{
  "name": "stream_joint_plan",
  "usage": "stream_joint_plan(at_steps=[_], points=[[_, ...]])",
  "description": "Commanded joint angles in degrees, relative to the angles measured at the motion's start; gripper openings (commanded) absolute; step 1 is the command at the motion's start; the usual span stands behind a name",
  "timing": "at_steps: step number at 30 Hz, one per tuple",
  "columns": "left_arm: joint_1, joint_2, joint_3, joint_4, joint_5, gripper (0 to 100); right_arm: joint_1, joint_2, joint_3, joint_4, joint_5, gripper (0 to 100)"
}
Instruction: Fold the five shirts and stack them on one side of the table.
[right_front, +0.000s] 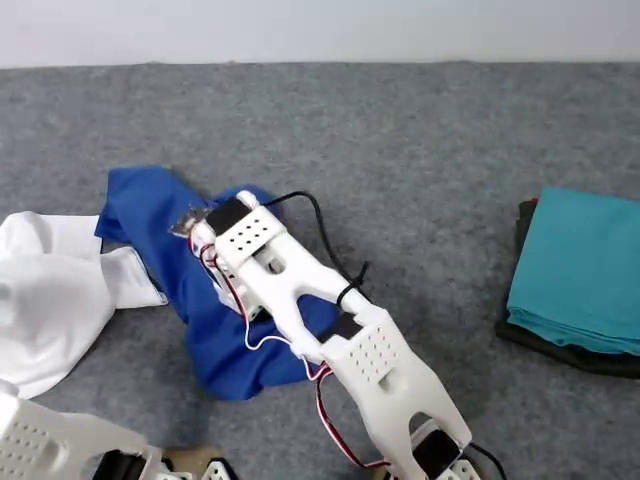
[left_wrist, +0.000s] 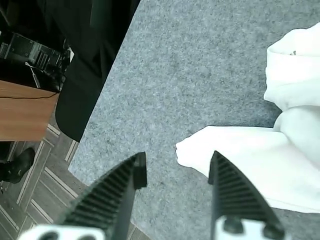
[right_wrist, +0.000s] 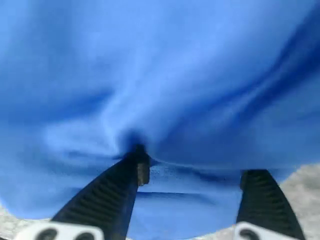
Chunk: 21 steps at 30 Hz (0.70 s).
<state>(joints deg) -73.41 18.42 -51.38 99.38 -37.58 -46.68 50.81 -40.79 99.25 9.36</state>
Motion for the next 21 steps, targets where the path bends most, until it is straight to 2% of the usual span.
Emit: stream_joint_plan(at_steps=[1, 4, 6, 8, 13, 21], points=[[0.4, -0.5, -0.3, 1.1, 0.6, 21, 0.8, 0.6, -2.9, 0.5, 1.1, 18.8], [0.4, -0.6, -0.3, 1.1, 0.6, 21, 3.2, -0.2, -2.9, 1.5, 5.0, 0.6], [0.4, -0.6, -0.3, 1.1, 0.6, 21, 5.9, -1.7, -2.9, 2.7, 5.3, 3.1], [0.4, -0.7, -0.3, 1.1, 0.6, 21, 8.9, -3.5, -2.9, 3.2, 5.7, 1.2], [0.4, -0.7, -0.3, 1.1, 0.6, 21, 17.7, -8.0, -2.9, 2.7, 12.3, 0.9], [1.3, -1.0, -0.3, 1.1, 0.6, 21, 32.1, -10.2, -12.9, -5.8, 17.9, 0.9]])
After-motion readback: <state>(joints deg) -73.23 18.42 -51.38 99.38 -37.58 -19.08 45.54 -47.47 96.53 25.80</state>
